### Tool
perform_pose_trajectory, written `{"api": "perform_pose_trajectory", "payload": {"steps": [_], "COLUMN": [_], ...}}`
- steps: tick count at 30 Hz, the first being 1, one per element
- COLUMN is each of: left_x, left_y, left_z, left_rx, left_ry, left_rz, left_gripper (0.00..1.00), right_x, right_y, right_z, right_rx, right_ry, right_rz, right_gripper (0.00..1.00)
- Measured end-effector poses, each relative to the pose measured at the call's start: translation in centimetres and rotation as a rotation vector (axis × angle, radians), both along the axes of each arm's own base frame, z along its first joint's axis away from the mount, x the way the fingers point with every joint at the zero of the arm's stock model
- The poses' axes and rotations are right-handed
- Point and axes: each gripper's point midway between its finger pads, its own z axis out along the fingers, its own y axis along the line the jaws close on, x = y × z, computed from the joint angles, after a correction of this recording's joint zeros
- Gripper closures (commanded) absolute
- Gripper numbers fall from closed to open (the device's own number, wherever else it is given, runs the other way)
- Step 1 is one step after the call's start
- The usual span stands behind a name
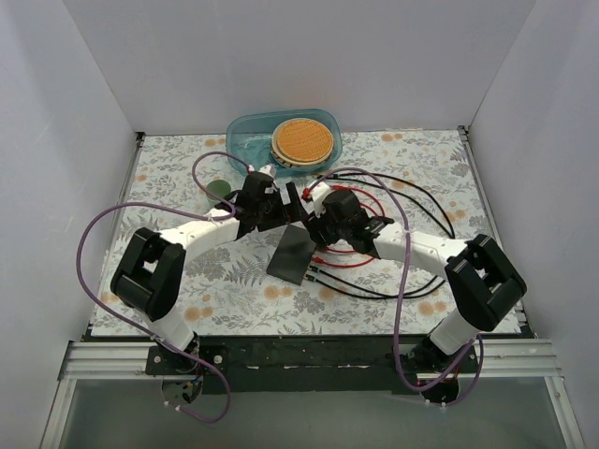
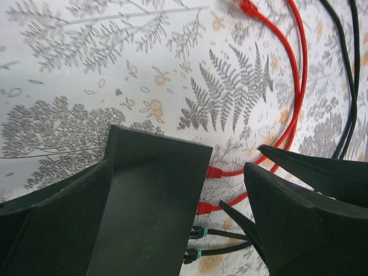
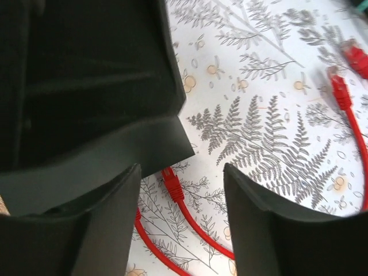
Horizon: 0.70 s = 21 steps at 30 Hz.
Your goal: Insert the plug into the switch port
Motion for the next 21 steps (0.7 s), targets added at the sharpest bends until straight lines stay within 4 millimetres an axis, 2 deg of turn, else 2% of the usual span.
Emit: {"api": "perform_pose_trajectory", "payload": {"steps": [3, 5, 11, 14, 17, 21], "left_x": [0.6, 0.6, -1.7, -3.4, -4.8, -6.5], "left_y": [0.8, 1.6, 4.5, 6.3, 7.9, 10.0], "left_z": [1.6, 3.7, 14.0, 17.7, 18.9, 18.0], "left_rx": [0.010, 0.002, -0.113, -0.160, -0.169, -0.141], "left_ry": [-0.033, -0.074, -0.322, -0.422, -0.460, -0.441], "left_rz": [0.046, 0.077, 0.147, 0.189, 0.220, 0.280], "left_gripper": [0.02, 0.02, 0.02, 0.02, 0.02, 0.02], "right_x": [0.4, 0.4, -1.3, -2.5, -4.1, -5.7], "right_y": [-0.6, -1.2, -4.2, -5.7, -7.5, -9.9], "right_z": [2.1, 3.6, 9.5, 12.3, 14.5, 15.5], "right_rx": [0.024, 0.046, 0.147, 0.213, 0.279, 0.325], "right_ry": [-0.043, -0.074, -0.175, -0.218, -0.254, -0.276], "right_rz": [-0.048, -0.077, -0.158, -0.191, -0.226, -0.283], "right_gripper": [0.16, 0.12, 0.02, 0.01, 0.01, 0.01]}}
